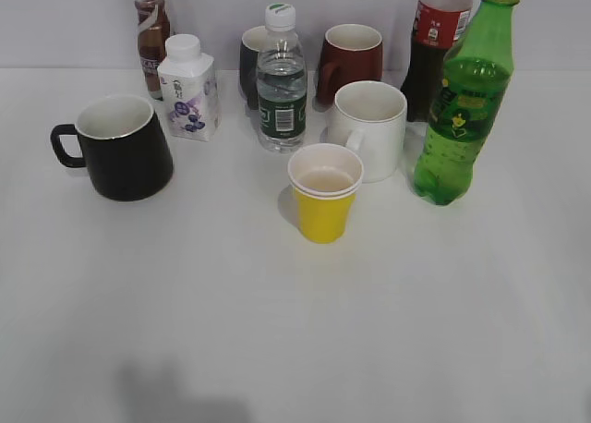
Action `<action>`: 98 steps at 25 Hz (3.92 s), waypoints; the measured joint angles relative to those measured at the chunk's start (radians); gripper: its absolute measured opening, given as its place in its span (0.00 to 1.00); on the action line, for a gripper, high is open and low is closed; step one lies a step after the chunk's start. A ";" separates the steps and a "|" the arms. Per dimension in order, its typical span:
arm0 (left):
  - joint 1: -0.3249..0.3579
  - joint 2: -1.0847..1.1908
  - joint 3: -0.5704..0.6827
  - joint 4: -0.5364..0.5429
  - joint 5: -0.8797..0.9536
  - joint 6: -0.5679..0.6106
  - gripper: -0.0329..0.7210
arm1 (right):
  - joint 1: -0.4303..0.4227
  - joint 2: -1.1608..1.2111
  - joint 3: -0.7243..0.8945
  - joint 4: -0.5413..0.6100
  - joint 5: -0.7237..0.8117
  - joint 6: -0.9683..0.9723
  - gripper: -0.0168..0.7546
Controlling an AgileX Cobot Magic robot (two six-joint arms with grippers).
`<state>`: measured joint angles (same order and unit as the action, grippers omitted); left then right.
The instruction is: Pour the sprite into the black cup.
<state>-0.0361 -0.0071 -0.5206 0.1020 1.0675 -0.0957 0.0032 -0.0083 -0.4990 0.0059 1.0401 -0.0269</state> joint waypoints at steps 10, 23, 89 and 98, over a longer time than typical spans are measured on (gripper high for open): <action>0.000 0.000 0.000 0.000 0.000 0.000 0.36 | 0.000 0.000 0.000 0.000 0.000 0.000 0.78; 0.000 0.000 0.000 0.000 0.000 0.000 0.36 | 0.000 0.000 0.000 0.000 0.000 0.000 0.78; -0.020 1.893 0.045 0.110 -2.184 0.000 0.56 | 0.000 0.000 0.000 0.000 0.000 0.000 0.78; -0.057 1.950 -0.066 0.055 -2.099 -0.001 0.31 | 0.000 0.000 0.000 0.000 0.000 0.000 0.78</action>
<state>-0.0932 1.9427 -0.5864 0.1574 -1.0315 -0.0967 0.0032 -0.0083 -0.4990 0.0059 1.0401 -0.0269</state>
